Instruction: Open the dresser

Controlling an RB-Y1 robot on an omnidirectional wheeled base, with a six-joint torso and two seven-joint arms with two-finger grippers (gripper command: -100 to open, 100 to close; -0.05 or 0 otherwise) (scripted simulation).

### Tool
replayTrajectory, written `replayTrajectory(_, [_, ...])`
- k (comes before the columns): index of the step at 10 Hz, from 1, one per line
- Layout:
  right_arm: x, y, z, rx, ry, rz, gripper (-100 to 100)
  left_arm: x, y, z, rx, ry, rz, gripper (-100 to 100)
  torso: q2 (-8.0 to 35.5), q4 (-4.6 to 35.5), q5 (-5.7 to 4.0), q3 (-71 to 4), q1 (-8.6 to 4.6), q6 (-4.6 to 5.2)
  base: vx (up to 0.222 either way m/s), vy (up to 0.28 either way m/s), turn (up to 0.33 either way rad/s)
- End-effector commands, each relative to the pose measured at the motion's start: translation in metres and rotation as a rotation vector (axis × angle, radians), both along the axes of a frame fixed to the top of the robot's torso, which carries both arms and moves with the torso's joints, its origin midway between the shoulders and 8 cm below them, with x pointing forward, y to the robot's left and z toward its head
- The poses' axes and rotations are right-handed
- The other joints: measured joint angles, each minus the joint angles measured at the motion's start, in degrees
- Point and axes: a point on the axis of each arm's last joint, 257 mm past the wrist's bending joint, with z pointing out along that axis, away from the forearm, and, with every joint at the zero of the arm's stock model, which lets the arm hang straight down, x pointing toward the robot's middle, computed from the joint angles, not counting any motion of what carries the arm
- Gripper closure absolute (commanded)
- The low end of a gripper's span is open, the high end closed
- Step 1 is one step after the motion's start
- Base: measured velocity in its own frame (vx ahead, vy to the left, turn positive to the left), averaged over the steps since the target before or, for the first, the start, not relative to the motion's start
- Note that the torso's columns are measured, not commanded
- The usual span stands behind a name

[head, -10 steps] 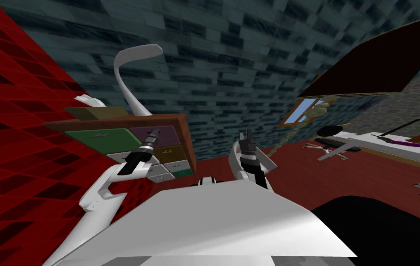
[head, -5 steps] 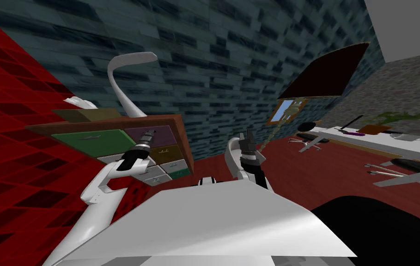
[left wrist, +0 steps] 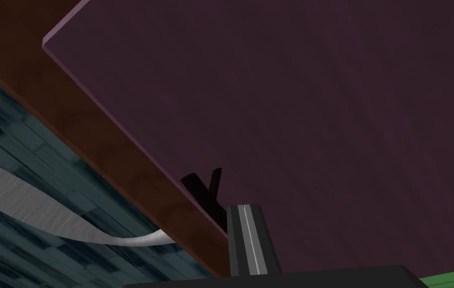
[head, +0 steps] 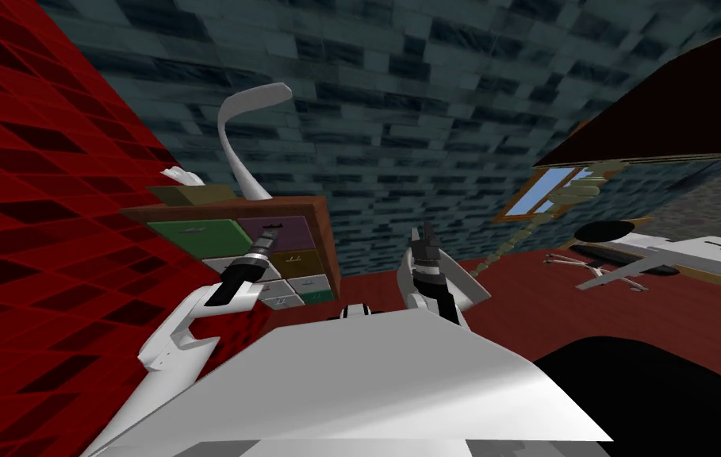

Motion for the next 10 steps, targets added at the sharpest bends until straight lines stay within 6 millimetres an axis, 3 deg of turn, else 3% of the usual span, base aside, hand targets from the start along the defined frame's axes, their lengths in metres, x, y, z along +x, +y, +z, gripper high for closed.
replayTrajectory(1, [0.0, 0.0, 0.0, 0.0, 0.0, 0.0, 0, -0.009, -0.033, -0.003, 0.003, 0.009, -0.063, 100, 0.06, 0.01, -0.04, 0.02, -0.13, 0.08, 0.103, 0.029, 0.248])
replayTrajectory(2, [0.0, 0.0, 0.0, 0.0, 0.0, 0.0, 0, -0.01, -0.037, 0.002, 0.005, -0.001, -0.069, 100, 0.1, 0.03, -0.05, 0.07, -0.12, 0.0, 0.097, 0.013, 0.177])
replayTrajectory(4, [0.0, 0.0, 0.0, 0.0, 0.0, 0.0, 0, -0.025, -0.074, -0.007, -0.003, 0.013, -0.142, 100, 0.14, 0.05, -0.07, 0.1, -0.22, 0.0, 0.142, 0.008, 0.336])
replayTrajectory(6, [0.0, 0.0, 0.0, 0.0, 0.0, 0.0, 0, -0.038, -0.101, -0.004, -0.012, 0.005, -0.195, 100, 0.12, 0.02, -0.04, 0.06, -0.12, 0.07, 0.13, 0.009, 0.265])
replayTrajectory(7, [0.0, 0.0, 0.0, 0.0, 0.0, 0.0, 0, -0.04, -0.103, 0.0, -0.011, -0.003, -0.2, 100, 0.2, 0.06, -0.05, 0.13, -0.12, -0.01, 0.096, 0.0, 0.156])
replayTrajectory(10, [0.0, 0.0, 0.0, 0.0, 0.0, 0.0, 0, -0.061, -0.141, 0.0, -0.038, -0.002, -0.277, 100, 0.22, 0.06, -0.05, 0.13, -0.16, 0.06, 0.095, -0.001, 0.219])
